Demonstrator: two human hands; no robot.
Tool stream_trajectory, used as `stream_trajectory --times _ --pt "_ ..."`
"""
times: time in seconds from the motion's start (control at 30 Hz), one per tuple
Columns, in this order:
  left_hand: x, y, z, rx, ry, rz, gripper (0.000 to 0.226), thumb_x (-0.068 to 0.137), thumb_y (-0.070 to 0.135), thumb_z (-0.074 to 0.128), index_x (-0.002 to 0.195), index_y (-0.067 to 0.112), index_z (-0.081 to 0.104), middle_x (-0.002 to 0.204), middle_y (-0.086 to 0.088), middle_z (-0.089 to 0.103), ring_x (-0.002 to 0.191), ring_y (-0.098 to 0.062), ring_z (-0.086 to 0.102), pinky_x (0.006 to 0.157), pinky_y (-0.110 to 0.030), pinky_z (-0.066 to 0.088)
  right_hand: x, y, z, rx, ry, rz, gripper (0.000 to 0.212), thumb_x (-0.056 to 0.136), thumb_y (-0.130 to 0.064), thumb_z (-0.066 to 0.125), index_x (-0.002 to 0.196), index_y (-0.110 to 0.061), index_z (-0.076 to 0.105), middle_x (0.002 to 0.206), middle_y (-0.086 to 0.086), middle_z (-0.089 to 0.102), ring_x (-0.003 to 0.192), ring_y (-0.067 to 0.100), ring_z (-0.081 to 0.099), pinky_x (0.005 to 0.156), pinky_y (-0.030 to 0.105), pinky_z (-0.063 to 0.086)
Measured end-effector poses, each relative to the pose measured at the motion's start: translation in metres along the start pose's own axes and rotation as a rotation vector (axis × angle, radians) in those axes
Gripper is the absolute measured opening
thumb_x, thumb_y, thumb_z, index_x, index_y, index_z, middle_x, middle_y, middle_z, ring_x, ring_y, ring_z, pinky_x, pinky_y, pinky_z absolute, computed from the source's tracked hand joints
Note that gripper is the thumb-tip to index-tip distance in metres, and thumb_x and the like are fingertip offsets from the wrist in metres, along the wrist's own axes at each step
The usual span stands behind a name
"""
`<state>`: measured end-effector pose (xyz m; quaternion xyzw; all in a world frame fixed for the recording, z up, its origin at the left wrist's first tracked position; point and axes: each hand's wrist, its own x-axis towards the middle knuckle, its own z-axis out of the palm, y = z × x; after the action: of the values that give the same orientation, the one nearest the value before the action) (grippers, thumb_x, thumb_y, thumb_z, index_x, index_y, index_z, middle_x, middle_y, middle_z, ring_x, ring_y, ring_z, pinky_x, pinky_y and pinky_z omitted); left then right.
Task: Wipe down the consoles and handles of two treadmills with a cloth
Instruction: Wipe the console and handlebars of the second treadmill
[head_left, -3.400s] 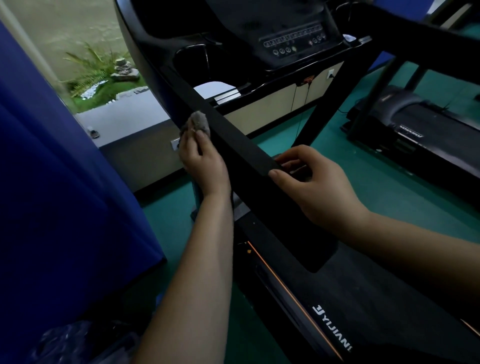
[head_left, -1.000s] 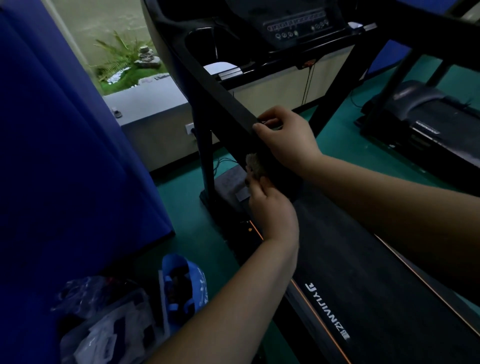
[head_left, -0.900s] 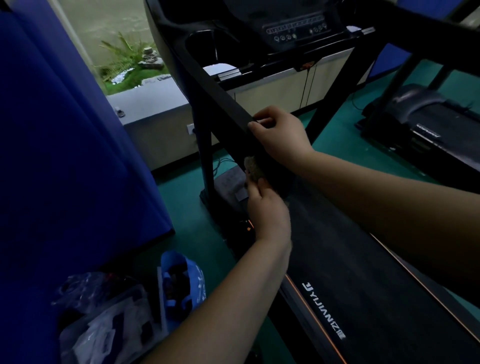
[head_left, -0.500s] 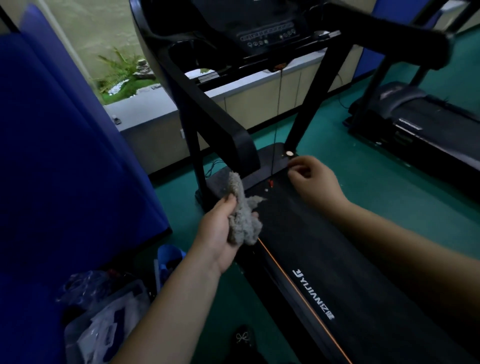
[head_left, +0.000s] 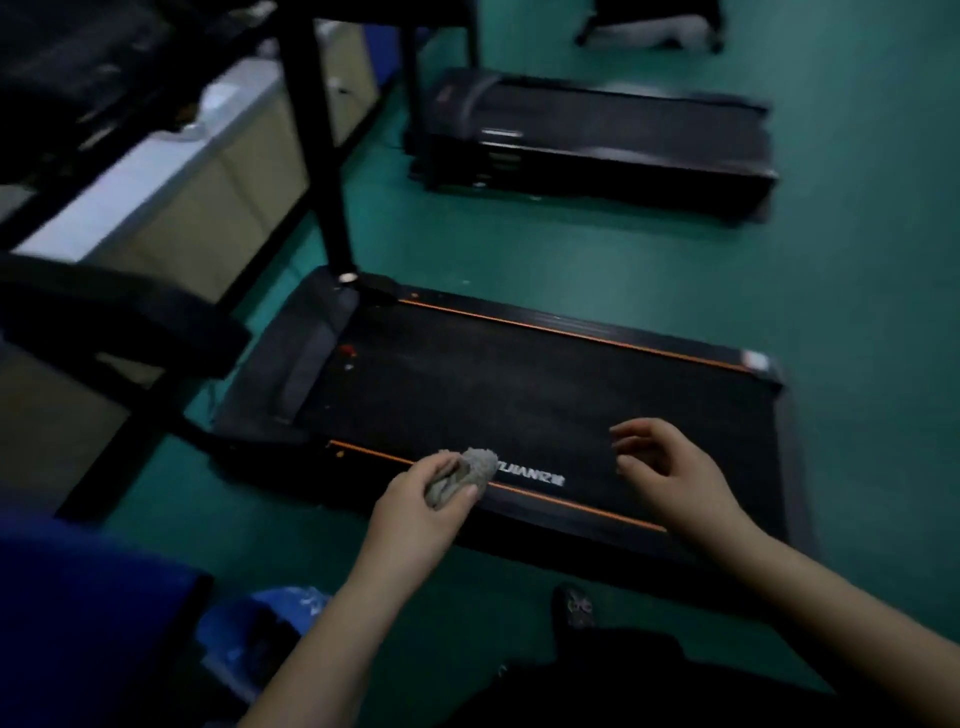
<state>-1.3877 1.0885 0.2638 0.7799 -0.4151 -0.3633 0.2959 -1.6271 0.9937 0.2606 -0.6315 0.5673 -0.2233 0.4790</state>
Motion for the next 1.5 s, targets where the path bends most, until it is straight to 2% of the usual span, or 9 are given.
stream_trajectory --times 0.13,0.2,0.37,0.47,0.6,0.87,1.07,1.3,1.5 --pt "0.002 0.007 0.039 0.192 -0.247 0.116 0.041 0.082 0.030 0.071 0.121 0.030 0.059 0.117 0.016 0.055 0.099 0.002 0.051 0.080 -0.008 0.036 -0.065 0.048 -0.029 0.072 0.192 0.184 0.024 0.088 -0.016 0.062 0.103 -0.034 0.060 0.100 -0.012 0.065 0.093 0.005 0.062 0.072 0.019 0.049" --pt "0.003 0.017 0.061 0.260 -0.329 0.179 0.042 0.080 0.030 0.073 0.121 0.029 0.061 0.118 0.011 0.057 0.100 0.000 0.052 0.085 -0.012 0.036 -0.094 0.070 -0.044 0.119 0.294 0.254 0.026 0.087 -0.014 0.063 0.102 -0.035 0.061 0.099 -0.010 0.066 0.093 0.009 0.064 0.076 0.024 0.051" --pt "-0.011 0.067 0.129 0.387 -0.547 0.416 0.040 0.080 0.026 0.074 0.118 0.025 0.063 0.105 0.026 0.053 0.100 0.002 0.051 0.082 -0.006 0.035 -0.166 0.116 -0.091 0.202 0.608 0.378 0.032 0.084 -0.007 0.066 0.094 -0.037 0.060 0.094 -0.007 0.068 0.081 0.019 0.065 0.079 0.027 0.050" --pt "-0.023 0.095 0.179 0.477 -0.641 0.490 0.042 0.080 0.032 0.073 0.120 0.032 0.060 0.119 0.013 0.056 0.107 -0.003 0.052 0.090 -0.015 0.037 -0.203 0.142 -0.118 0.295 0.766 0.427 0.031 0.084 -0.004 0.064 0.093 -0.034 0.060 0.095 -0.005 0.066 0.084 0.026 0.067 0.081 0.032 0.050" --pt "-0.040 0.132 0.242 0.500 -0.695 0.557 0.044 0.078 0.034 0.074 0.120 0.034 0.060 0.126 0.012 0.057 0.111 -0.005 0.054 0.093 -0.015 0.037 -0.232 0.177 -0.158 0.365 0.854 0.456 0.029 0.085 -0.003 0.063 0.095 -0.029 0.059 0.097 -0.001 0.065 0.087 0.032 0.067 0.077 0.028 0.049" --pt "-0.094 0.224 0.409 0.483 -0.776 0.617 0.037 0.078 0.032 0.075 0.114 0.033 0.063 0.108 0.017 0.058 0.095 0.002 0.055 0.076 -0.005 0.034 -0.278 0.269 -0.303 0.354 0.883 0.487 0.027 0.085 -0.004 0.064 0.096 -0.028 0.060 0.100 0.002 0.065 0.086 0.032 0.067 0.078 0.032 0.051" --pt "-0.115 0.281 0.489 0.461 -0.700 0.565 0.045 0.077 0.035 0.075 0.119 0.029 0.062 0.116 0.013 0.062 0.103 -0.005 0.059 0.090 -0.017 0.041 -0.288 0.318 -0.392 0.340 0.849 0.502 0.029 0.084 -0.004 0.065 0.096 -0.031 0.060 0.098 -0.001 0.065 0.083 0.030 0.067 0.077 0.030 0.051" --pt "-0.083 0.332 0.558 0.508 -0.662 0.528 0.045 0.077 0.034 0.076 0.119 0.028 0.062 0.113 0.007 0.064 0.089 -0.001 0.053 0.081 -0.014 0.037 -0.241 0.361 -0.473 0.409 0.863 0.504 0.030 0.084 0.001 0.063 0.095 -0.027 0.060 0.097 0.003 0.065 0.085 0.038 0.065 0.081 0.035 0.051" --pt "-0.025 0.385 0.637 0.453 -0.661 0.477 0.046 0.077 0.031 0.076 0.120 0.023 0.062 0.119 0.006 0.065 0.099 -0.005 0.058 0.085 -0.016 0.040 -0.173 0.397 -0.557 0.372 0.839 0.518 0.031 0.084 0.000 0.064 0.094 -0.029 0.060 0.095 0.001 0.066 0.084 0.038 0.066 0.084 0.042 0.051"
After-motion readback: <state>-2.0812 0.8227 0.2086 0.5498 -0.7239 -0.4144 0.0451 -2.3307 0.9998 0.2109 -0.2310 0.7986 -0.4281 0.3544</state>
